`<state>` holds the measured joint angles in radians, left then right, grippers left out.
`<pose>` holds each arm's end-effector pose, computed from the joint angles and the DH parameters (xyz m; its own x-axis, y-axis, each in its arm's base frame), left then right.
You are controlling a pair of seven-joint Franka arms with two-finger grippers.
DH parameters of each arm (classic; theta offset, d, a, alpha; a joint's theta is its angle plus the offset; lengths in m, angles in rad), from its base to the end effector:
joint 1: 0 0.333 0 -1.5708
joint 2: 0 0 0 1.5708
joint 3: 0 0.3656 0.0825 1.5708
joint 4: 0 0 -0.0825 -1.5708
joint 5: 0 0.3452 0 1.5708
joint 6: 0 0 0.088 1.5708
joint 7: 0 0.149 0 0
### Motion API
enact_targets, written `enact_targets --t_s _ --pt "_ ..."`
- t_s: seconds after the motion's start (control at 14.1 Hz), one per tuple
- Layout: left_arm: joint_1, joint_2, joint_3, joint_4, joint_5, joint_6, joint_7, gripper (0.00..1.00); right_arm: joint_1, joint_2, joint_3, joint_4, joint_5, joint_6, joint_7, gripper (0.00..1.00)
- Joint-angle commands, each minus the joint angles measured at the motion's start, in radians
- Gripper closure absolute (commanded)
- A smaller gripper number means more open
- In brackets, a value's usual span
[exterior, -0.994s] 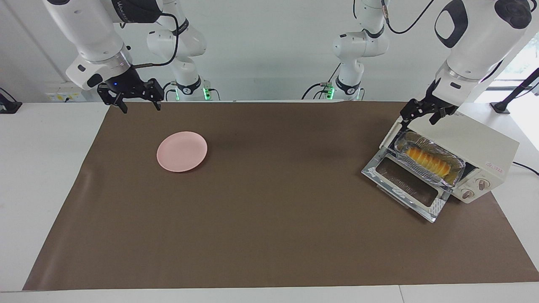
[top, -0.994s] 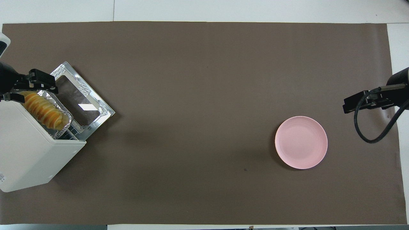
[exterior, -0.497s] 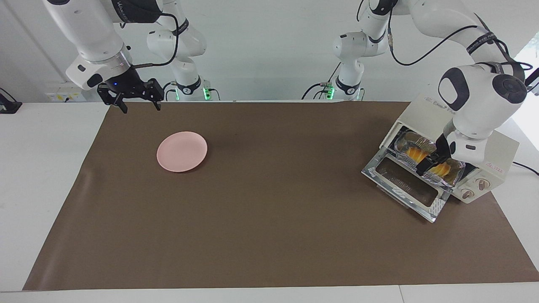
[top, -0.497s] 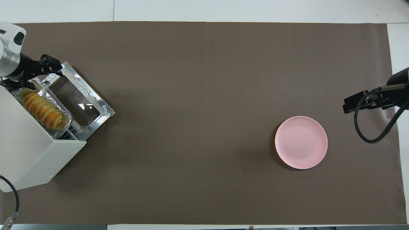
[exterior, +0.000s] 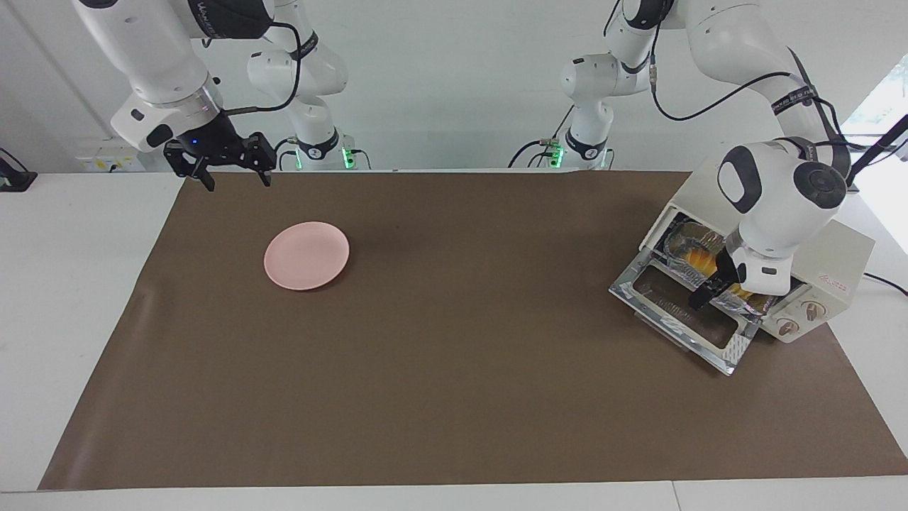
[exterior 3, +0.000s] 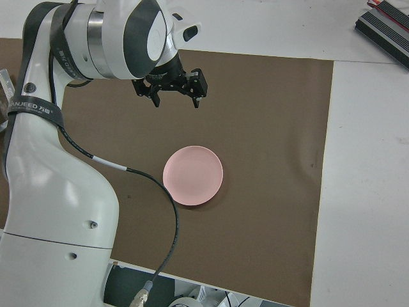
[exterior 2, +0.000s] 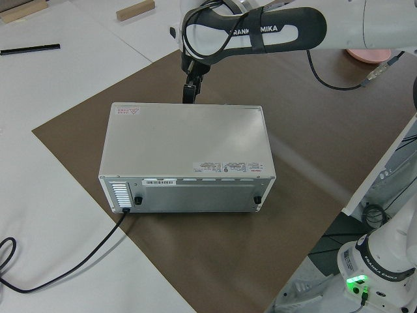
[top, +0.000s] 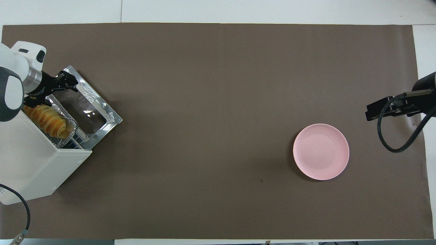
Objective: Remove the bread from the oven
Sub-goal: 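Pull the foil tray of bread out of the oven with the left gripper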
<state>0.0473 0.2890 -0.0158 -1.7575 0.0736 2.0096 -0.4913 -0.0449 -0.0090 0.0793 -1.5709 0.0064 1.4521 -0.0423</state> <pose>0.6099 0.0272 0.4233 0.8818 0.4715 -0.0046 0.4700 -0.8797 -0.0715 0.4945 0.0182 0.6271 0.9910 0.0771 -0.1093 0.0764 -0.9970 -0.0103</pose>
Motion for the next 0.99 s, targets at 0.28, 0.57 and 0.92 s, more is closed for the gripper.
enact_targets --t_s 0.28,0.57,0.92 --pt "0.009 -0.074 -0.003 -0.141 0.023 0.060 -0.023 1.00 -0.036 -0.019 0.000 -0.018 0.009 -0.006 -0.021 0.00" --pt "-0.055 -0.050 -0.007 -0.062 0.023 0.063 -0.013 1.00 -0.035 -0.019 0.002 -0.018 0.010 -0.013 -0.019 0.00" --pt "-0.341 -0.019 -0.009 -0.024 0.022 0.095 0.026 1.00 0.002 -0.045 0.011 -0.121 0.015 0.138 -0.008 0.00"
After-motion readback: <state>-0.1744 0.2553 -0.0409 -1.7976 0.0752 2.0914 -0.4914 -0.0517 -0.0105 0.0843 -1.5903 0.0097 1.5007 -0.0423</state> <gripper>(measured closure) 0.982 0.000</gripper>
